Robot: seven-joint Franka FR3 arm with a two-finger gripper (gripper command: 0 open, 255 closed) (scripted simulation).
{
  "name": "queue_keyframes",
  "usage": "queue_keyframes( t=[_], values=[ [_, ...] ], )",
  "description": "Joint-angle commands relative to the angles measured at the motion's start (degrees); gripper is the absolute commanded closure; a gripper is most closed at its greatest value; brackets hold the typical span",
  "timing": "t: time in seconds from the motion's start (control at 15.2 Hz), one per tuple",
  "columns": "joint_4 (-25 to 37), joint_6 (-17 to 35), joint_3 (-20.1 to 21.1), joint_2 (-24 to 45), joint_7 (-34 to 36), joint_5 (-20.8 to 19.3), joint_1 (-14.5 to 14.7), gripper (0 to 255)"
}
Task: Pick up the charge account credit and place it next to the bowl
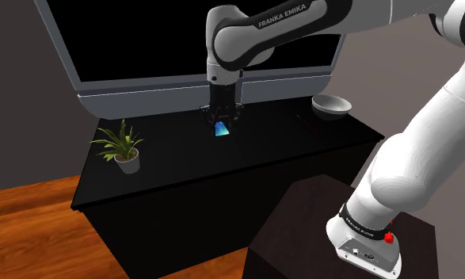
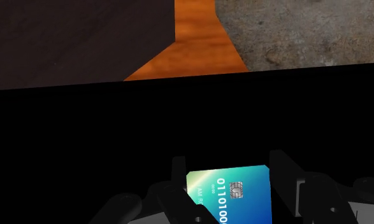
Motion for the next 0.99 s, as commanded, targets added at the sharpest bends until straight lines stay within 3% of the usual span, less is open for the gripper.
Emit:
queue_keyframes(
  t=[0.0,0.4,0.92],
  values=[
    [1.1,-1.7,-0.1,-0.7,0.1,0.0,0.0,255],
    [4.6,-6.2,-0.3,-1.7,0.4,0.0,-0.1,255],
    [-6.3,-7.7,-6.9,-12.8,-9.8,-0.9,-3.9,255]
  ],
)
